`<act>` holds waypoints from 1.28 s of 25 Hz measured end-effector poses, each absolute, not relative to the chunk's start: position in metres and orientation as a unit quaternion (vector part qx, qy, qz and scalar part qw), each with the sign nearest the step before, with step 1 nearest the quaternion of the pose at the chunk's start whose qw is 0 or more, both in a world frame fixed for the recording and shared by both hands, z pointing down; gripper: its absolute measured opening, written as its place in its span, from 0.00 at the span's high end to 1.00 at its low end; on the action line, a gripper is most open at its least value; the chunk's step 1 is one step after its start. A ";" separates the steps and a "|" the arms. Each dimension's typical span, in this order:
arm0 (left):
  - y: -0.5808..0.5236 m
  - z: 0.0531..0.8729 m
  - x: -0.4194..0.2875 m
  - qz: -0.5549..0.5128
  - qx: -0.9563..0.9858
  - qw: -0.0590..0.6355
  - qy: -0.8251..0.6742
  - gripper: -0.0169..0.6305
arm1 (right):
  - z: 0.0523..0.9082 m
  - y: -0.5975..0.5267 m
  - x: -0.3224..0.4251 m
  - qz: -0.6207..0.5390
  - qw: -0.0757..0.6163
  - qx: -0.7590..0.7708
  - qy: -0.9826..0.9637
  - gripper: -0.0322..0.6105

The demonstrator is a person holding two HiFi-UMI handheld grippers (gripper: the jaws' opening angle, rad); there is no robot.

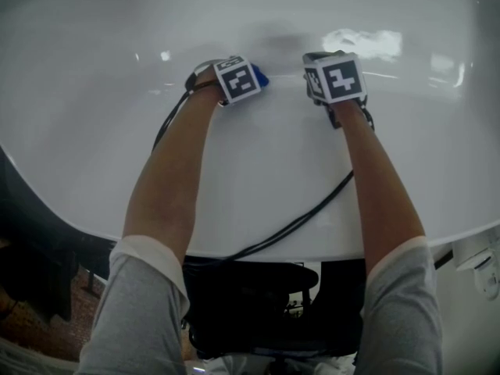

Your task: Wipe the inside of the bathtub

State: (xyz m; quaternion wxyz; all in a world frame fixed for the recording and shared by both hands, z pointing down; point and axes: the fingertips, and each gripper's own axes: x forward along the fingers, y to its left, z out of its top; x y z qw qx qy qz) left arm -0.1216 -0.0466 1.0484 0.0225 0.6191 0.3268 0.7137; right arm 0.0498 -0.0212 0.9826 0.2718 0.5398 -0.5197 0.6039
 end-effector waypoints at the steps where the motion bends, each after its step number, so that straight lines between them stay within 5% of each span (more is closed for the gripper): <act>1: -0.035 1.048 -0.109 0.705 0.628 0.027 0.330 0.84 | 0.983 -0.019 0.051 0.605 0.270 0.540 -0.518 0.94; 7: 0.001 1.036 -0.077 0.685 0.623 -0.014 0.378 0.84 | 0.971 -0.015 0.057 0.605 0.269 0.545 -0.514 0.94; 21: -0.056 0.997 -0.155 0.739 0.586 0.011 0.332 0.85 | 0.924 -0.029 0.046 0.595 0.259 0.544 -0.532 0.94; 32: -0.005 0.974 -0.095 0.705 0.601 0.014 0.377 0.85 | 0.910 -0.021 0.061 0.597 0.257 0.558 -0.516 0.94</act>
